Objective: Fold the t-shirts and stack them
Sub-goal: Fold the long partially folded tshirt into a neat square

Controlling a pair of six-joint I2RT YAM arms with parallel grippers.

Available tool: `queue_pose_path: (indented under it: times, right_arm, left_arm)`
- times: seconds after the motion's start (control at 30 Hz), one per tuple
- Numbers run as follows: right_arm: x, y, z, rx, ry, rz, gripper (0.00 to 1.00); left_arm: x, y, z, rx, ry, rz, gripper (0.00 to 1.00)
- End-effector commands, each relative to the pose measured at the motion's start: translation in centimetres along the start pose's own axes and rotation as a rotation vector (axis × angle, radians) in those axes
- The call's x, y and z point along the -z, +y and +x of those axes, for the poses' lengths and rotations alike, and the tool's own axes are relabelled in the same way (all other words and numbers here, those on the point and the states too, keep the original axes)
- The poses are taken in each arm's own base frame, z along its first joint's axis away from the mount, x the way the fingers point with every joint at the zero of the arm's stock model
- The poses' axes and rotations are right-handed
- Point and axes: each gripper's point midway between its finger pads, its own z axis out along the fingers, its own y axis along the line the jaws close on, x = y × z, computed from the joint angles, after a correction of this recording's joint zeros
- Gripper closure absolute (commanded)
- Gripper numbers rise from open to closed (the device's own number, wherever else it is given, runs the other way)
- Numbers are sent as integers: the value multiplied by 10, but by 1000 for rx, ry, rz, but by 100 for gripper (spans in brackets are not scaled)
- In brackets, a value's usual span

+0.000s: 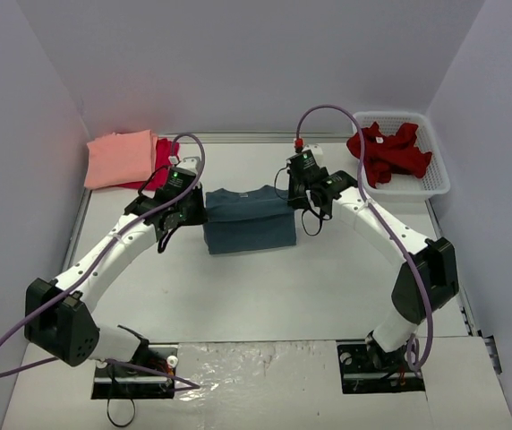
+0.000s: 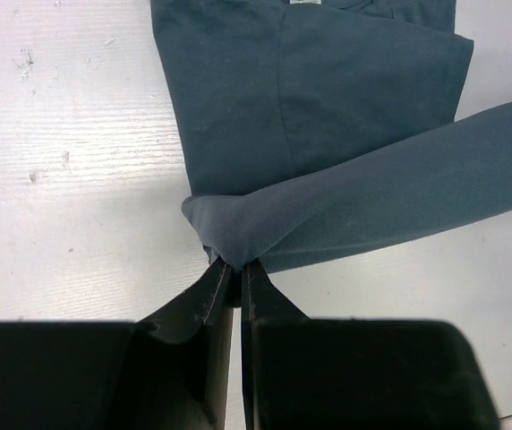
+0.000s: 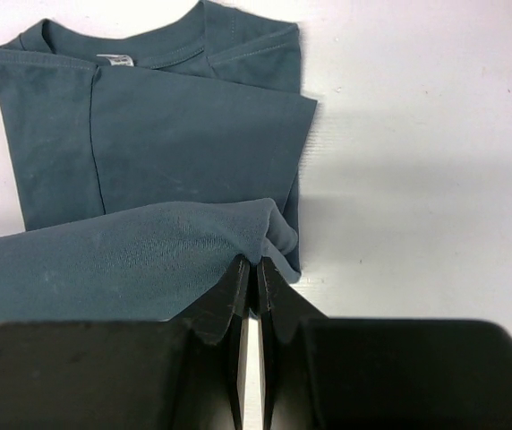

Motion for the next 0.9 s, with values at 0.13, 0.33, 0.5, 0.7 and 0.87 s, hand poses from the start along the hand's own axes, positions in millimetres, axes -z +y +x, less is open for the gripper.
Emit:
queue_pose_path:
  times: [0.13, 0.33, 0.5, 0.7, 0.87]
  right_arm:
    - [-8, -7, -24, 18, -29, 26, 100]
    - [-18, -9, -28, 26, -19, 29, 100]
    - [-29, -12, -30, 28, -5, 32, 100]
    - [-41, -14, -35, 32, 6, 32, 100]
    - [-53, -19, -37, 33, 17, 38, 100]
  left_arm:
    - [-2, 4, -26, 19, -52, 11, 98]
    - [-12, 10, -33, 43, -53, 9, 98]
    - [-21, 12, -36, 52, -48, 9, 98]
    - [-31, 11, -42, 54, -45, 0, 98]
    - [-42, 10, -48, 54, -42, -10, 98]
